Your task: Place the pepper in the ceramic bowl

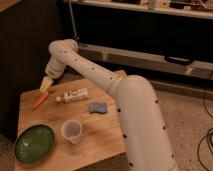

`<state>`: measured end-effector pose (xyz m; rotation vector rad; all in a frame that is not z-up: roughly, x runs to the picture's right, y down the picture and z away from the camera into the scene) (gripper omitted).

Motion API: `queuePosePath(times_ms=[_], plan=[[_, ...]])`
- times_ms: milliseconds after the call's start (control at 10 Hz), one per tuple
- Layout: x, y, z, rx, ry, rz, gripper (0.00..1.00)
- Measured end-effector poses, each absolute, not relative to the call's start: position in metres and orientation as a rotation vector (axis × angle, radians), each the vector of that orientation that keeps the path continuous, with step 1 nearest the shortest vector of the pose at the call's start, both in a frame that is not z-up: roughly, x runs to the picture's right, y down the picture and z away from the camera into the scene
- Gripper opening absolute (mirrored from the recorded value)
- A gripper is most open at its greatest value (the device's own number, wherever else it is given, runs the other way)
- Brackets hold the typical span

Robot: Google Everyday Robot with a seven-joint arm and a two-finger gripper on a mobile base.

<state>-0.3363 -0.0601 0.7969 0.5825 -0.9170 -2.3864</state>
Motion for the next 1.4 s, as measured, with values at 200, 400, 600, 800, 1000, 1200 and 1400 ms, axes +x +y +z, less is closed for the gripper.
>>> queuePosePath(times_ms=[200,400,600,800,1000,1200,1400], plan=[[-0.346,-0.064,0.796,0.579,-0.898,-2.356,0.80],[-0.346,-0.064,0.796,0.579,-0.898,-2.355,0.80],[-0.342,-0.064,0.799,0.558,-0.906,-2.351,0.80],[-0.325,-0.061,0.808,0.396,-0.858,-2.227,0.80],[-0.304,-0.058,0.815,0.254,-0.792,-2.043,0.80],[-0.277,-0.056,0.817,0.155,-0.732,-1.865,0.80],[-0.275,-0.054,0.818,0.160,-0.758,-1.820,0.80]])
